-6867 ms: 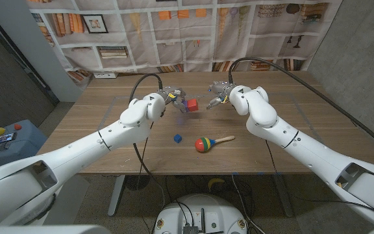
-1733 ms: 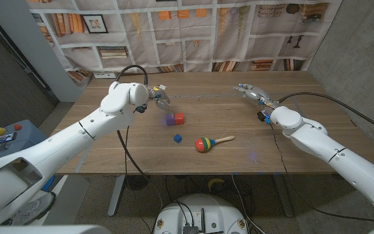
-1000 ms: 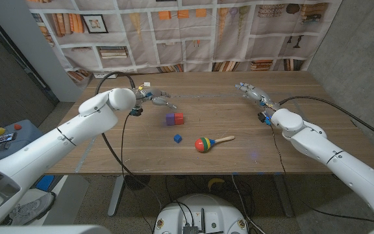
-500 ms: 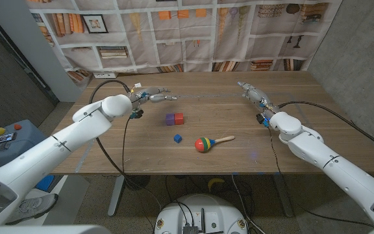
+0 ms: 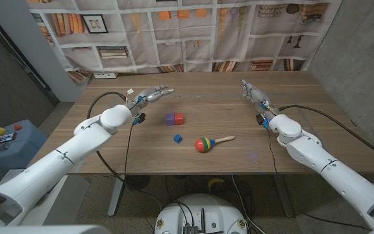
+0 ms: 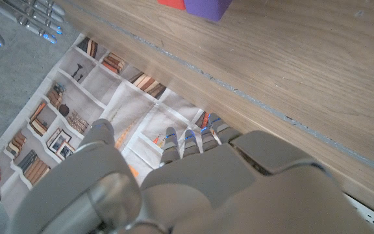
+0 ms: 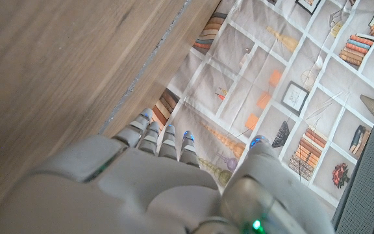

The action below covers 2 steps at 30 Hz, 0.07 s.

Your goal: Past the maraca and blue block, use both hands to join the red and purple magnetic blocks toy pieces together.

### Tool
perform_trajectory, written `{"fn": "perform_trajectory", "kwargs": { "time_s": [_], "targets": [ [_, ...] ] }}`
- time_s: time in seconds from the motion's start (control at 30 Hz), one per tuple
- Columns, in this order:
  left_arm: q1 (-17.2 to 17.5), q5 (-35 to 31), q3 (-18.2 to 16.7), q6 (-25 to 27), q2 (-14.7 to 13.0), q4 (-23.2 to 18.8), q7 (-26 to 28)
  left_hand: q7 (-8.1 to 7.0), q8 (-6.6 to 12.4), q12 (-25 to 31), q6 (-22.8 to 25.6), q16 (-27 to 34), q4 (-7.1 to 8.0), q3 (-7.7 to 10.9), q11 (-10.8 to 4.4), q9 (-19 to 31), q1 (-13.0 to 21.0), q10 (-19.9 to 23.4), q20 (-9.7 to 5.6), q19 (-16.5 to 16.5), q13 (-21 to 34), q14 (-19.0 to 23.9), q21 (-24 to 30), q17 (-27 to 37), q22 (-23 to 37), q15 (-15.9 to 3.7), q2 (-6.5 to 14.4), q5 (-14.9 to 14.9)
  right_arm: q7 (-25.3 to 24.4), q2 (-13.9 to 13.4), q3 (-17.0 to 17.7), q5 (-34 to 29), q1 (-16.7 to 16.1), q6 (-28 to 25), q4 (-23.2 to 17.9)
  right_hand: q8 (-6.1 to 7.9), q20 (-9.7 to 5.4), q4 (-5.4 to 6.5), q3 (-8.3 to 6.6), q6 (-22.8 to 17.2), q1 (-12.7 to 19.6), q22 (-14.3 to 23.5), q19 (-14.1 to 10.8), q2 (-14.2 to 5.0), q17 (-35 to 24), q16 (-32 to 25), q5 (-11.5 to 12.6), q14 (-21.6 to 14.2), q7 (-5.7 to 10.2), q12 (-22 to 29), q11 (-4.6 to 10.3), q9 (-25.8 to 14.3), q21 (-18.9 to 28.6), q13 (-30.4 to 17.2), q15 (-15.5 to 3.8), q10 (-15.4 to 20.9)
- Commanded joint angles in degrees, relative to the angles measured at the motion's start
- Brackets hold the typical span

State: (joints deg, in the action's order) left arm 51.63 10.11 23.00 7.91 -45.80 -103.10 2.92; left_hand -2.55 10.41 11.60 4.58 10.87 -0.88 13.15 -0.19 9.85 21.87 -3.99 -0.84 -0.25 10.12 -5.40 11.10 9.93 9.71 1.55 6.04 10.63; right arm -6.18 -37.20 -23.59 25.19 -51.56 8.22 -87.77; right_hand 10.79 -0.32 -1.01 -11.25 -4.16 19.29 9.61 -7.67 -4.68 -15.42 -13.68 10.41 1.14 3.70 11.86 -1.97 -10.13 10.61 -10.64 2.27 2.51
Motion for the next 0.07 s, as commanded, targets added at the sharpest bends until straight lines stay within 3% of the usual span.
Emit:
{"fn": "perform_trajectory", "kwargs": {
  "time_s": [0.03, 0.07],
  "targets": [
    [3.45, 3.7, -0.76, -9.14, 4.84, 4.68, 9.14, -1.64, -0.01, 0.29, -0.13, 0.24, 0.36, 0.18, 0.01, 0.14, -0.86, 0.76, -0.19, 0.87, 0.05, 0.59, 0.53, 0.06, 0.08, -0.17, 0.4, 0.66, 3.67, 3.59, 2.75, 7.02, -1.7, 7.66, 3.8, -0.22, -0.5, 0.74, 0.09, 0.18, -1.27, -0.06, -0.87, -0.05, 0.09, -0.37, 0.43, -0.94, -0.28, -0.14, 0.05, -0.01, 0.39, -0.09, -0.12, 0.69],
    [3.55, 3.72, -0.75, -9.99, 5.28, 5.14, 9.67, -1.79, 0.07, 0.41, 0.1, 0.27, 0.38, 0.27, -0.27, 0.13, -1.09, 1.26, -0.16, 1.27, 0.05, 1.02, 0.59, 0.03, 0.08, -0.34, 0.66, 0.71, 4.37, 3.68, 2.62, 7.01, -1.57, 8.43, 4.4, -0.22, -0.53, 0.78, 0.11, 0.19, -1.36, -0.06, -0.92, -0.08, 0.1, -0.38, 0.44, -0.99, -0.33, -0.15, 0.02, 0.0, 0.4, -0.09, -0.09, 0.7]
  ]
}}
